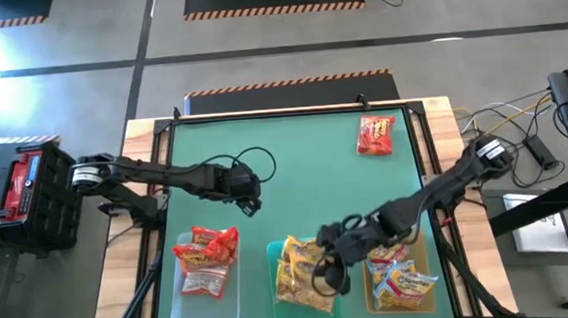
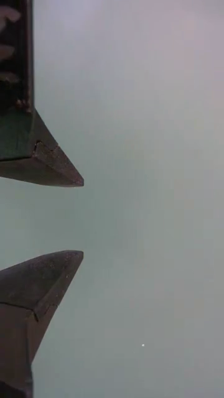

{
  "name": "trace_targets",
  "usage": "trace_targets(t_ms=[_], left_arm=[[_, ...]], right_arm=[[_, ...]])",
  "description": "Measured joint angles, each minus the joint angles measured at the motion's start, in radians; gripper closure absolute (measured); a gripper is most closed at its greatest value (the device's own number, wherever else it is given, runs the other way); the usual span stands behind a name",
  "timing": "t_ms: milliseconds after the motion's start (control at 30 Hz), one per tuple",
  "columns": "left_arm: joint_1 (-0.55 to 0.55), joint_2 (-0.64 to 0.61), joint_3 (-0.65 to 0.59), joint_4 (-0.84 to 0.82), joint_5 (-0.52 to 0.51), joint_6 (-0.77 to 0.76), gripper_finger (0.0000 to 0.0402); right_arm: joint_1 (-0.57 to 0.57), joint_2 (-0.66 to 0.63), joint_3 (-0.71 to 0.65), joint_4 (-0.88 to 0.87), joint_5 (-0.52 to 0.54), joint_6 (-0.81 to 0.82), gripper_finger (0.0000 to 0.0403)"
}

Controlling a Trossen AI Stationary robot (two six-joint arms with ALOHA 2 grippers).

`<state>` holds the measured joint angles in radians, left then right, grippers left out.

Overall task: Sort Maruchan noodles
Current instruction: Put the yellow noodle pack into the green bin, then put the orange noodle pack into the white bin

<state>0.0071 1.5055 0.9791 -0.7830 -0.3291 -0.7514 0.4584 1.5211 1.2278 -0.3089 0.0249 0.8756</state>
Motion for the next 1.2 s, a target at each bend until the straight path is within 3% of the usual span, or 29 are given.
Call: trace_targets(t_ms=[267,467,667,900,1200], left_arm=[[-0.006,0.000,0.000,0.000,0.017,0.010,0.0239],[-0.022,0.000,0.000,-0.007,0.027,0.010,0.0239],[-0.045,0.000,-0.002,-0.032,0.028,0.009,0.0239],[-0.046,0.001,-0.007,-0.036,0.033,-0.020,0.0239],[-0.046,0.001,-0.007,-0.027,0.033,-0.051,0.0239]], right_arm=[[0.029,0.111,0.000,0.228,-0.067,0.013,0.0271],[0.028,0.169,0.000,0.296,-0.135,0.023,0.0271],[0.029,0.169,0.000,0.300,-0.139,0.045,0.0260],[0.028,0.172,0.000,0.299,-0.259,0.104,0.0215],[0.012,0.150,0.001,0.284,-0.253,-0.026,0.0196]])
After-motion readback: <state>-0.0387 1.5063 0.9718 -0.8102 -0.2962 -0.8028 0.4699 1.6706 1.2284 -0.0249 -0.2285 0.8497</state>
